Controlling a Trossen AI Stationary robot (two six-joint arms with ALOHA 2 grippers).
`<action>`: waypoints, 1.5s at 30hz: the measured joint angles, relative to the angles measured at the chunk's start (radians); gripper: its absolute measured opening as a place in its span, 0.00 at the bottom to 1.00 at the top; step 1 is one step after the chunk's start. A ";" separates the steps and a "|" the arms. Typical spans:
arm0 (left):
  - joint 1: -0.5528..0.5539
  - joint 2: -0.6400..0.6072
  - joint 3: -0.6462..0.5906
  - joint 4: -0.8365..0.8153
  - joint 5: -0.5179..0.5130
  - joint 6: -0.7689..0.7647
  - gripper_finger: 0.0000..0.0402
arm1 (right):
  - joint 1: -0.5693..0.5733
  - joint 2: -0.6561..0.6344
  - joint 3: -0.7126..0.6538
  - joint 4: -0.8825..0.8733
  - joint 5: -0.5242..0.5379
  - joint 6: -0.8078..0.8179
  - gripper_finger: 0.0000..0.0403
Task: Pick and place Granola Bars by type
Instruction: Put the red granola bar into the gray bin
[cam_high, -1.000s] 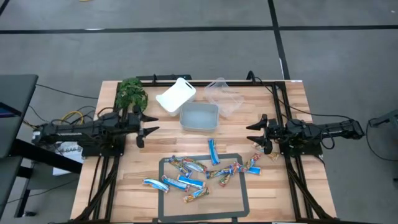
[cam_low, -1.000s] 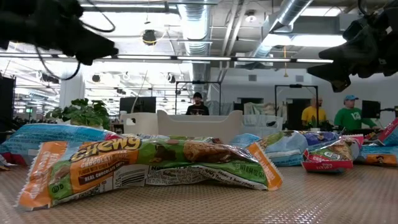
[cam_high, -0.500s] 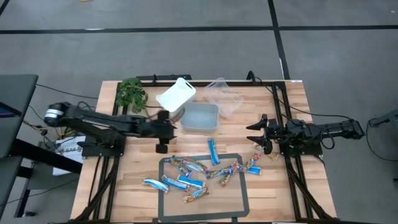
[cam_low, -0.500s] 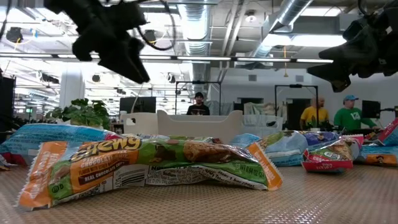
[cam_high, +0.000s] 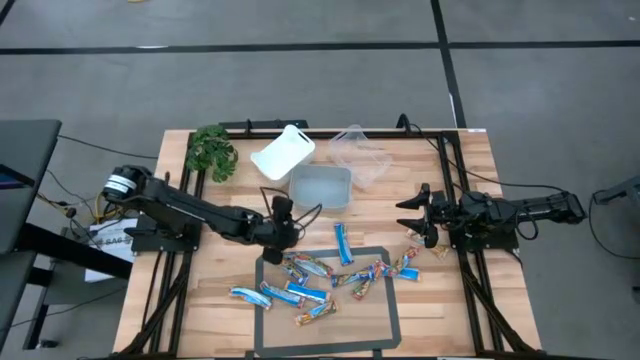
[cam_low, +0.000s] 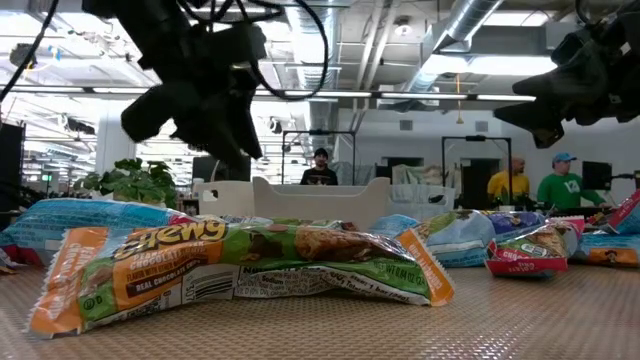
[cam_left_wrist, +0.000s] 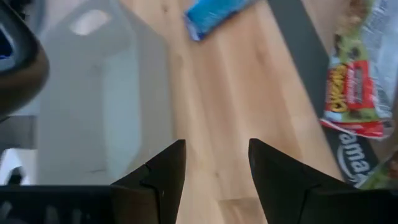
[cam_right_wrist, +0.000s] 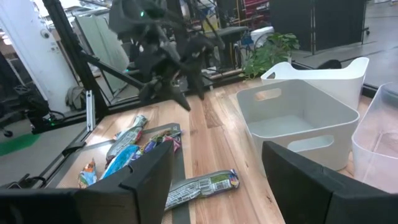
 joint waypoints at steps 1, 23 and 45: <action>-0.004 0.015 0.002 -0.001 0.011 -0.003 0.42 | 0.000 0.000 0.000 0.000 0.000 0.000 0.59; -0.085 0.348 0.303 -0.024 0.285 -0.047 0.42 | 0.000 0.000 0.000 0.001 0.000 0.000 0.59; -0.046 0.409 0.333 -0.080 0.292 -0.080 0.42 | 0.000 0.000 0.000 0.001 0.000 0.000 0.59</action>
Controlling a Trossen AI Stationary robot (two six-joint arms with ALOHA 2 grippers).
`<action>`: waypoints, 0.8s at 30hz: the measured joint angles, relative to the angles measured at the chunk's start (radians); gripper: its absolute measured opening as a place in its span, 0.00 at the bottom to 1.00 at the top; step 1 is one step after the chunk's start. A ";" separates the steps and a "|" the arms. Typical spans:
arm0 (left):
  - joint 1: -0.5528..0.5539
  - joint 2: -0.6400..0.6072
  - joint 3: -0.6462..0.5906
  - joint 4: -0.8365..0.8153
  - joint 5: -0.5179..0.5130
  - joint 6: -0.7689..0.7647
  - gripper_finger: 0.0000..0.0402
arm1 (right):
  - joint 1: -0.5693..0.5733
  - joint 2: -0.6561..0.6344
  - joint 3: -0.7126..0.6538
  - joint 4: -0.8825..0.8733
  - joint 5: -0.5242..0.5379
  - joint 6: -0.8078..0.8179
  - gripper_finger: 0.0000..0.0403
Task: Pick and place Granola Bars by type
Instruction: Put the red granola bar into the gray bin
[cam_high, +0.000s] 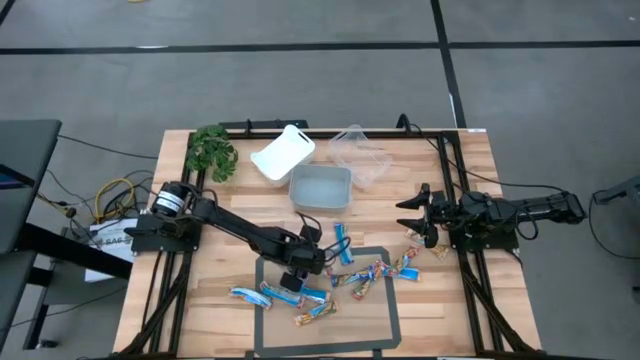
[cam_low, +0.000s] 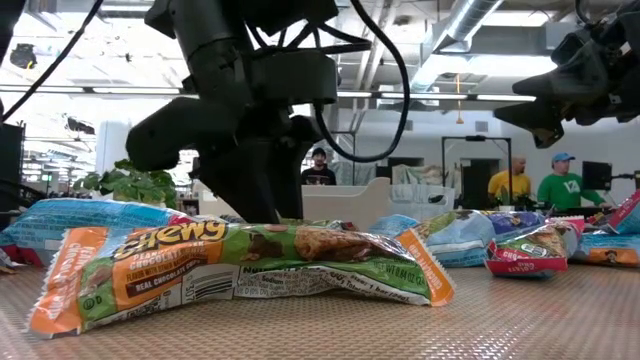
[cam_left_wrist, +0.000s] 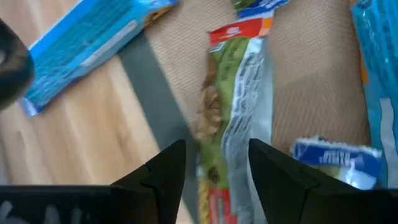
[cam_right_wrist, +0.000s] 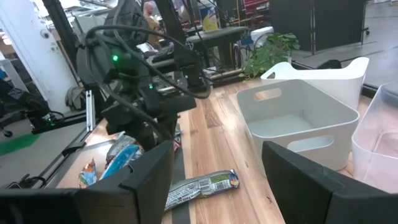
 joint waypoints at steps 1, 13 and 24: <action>0.001 0.010 0.000 -0.002 0.013 -0.002 0.42 | 0.000 0.000 0.000 0.000 0.000 0.000 0.59; 0.002 0.026 0.002 0.020 -0.005 0.021 0.42 | 0.000 0.000 0.000 0.000 0.000 0.000 0.59; -0.002 0.028 0.001 0.020 -0.005 0.026 0.35 | 0.000 0.000 0.000 0.000 0.000 0.000 0.59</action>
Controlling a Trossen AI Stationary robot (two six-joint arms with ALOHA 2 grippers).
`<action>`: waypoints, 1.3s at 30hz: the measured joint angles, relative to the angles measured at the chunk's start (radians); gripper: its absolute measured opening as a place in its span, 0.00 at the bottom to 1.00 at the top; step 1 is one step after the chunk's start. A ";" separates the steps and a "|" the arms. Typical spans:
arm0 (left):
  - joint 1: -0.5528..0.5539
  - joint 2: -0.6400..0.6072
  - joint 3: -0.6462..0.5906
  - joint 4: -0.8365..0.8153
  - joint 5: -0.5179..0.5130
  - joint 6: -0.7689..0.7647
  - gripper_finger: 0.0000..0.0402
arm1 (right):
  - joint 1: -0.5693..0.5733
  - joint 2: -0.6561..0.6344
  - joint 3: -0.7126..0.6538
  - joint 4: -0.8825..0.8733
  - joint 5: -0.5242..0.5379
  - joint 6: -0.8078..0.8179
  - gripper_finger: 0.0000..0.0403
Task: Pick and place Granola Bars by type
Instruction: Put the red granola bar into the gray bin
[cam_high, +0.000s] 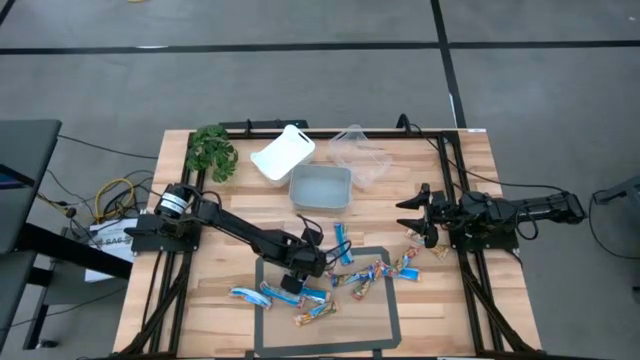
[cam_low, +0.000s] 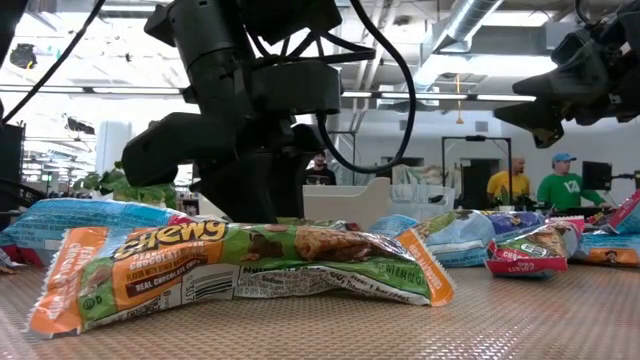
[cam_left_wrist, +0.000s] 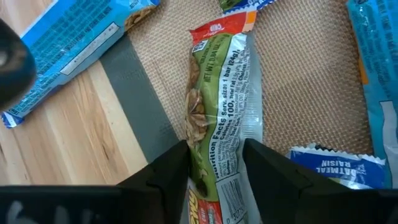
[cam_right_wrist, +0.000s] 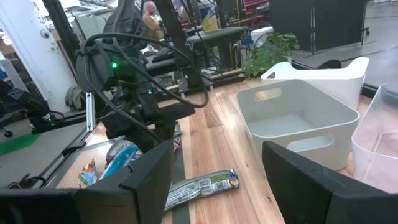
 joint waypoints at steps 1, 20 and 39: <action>-0.003 0.000 0.000 0.001 0.003 0.007 0.32 | 0.000 0.000 0.000 0.000 0.000 0.000 0.59; -0.008 -0.036 -0.003 0.180 -0.016 0.028 0.07 | 0.000 0.000 0.000 0.000 0.000 0.000 0.59; 0.102 -0.174 -0.002 0.304 -0.205 0.027 0.06 | 0.000 0.000 0.000 0.000 0.000 0.000 0.59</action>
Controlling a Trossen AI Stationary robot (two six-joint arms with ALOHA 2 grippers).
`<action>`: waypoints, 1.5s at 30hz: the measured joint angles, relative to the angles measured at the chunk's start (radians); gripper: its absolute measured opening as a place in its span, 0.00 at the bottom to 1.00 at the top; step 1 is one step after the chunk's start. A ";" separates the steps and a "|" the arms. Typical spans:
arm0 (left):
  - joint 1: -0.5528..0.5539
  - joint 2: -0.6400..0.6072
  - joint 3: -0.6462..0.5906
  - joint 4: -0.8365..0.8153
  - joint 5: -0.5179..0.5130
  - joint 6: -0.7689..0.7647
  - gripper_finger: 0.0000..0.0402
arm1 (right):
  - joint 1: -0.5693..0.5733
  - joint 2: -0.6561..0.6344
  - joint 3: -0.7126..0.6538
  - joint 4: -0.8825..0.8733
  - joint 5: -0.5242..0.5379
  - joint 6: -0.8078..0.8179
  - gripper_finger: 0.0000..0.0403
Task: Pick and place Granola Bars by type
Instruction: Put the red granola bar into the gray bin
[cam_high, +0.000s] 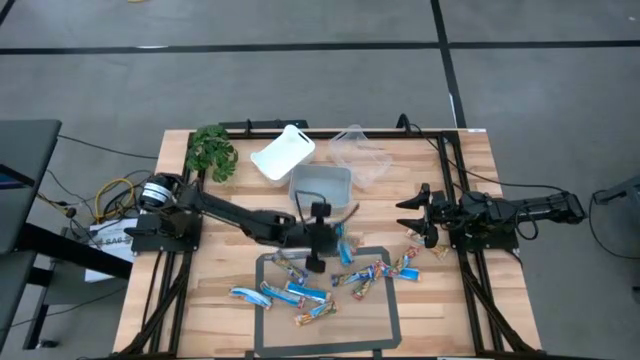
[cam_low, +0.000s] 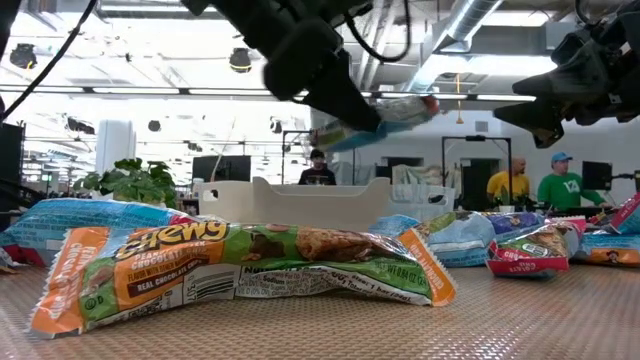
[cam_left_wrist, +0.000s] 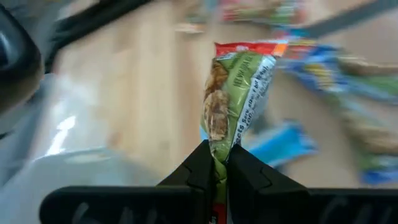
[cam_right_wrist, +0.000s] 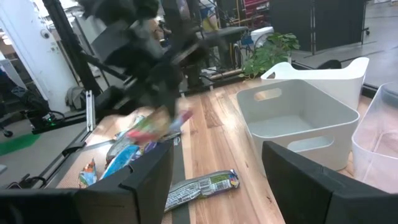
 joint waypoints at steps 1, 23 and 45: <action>0.018 -0.012 0.000 -0.001 -0.021 0.000 0.06 | 0.000 0.000 0.000 0.000 0.000 0.000 0.59; 0.376 -0.070 -0.103 -0.145 0.146 -0.073 0.06 | 0.000 0.000 0.000 0.000 0.000 0.000 0.59; 0.375 -0.070 -0.137 -0.065 0.143 -0.065 0.33 | 0.000 0.000 0.000 0.000 0.000 0.000 0.59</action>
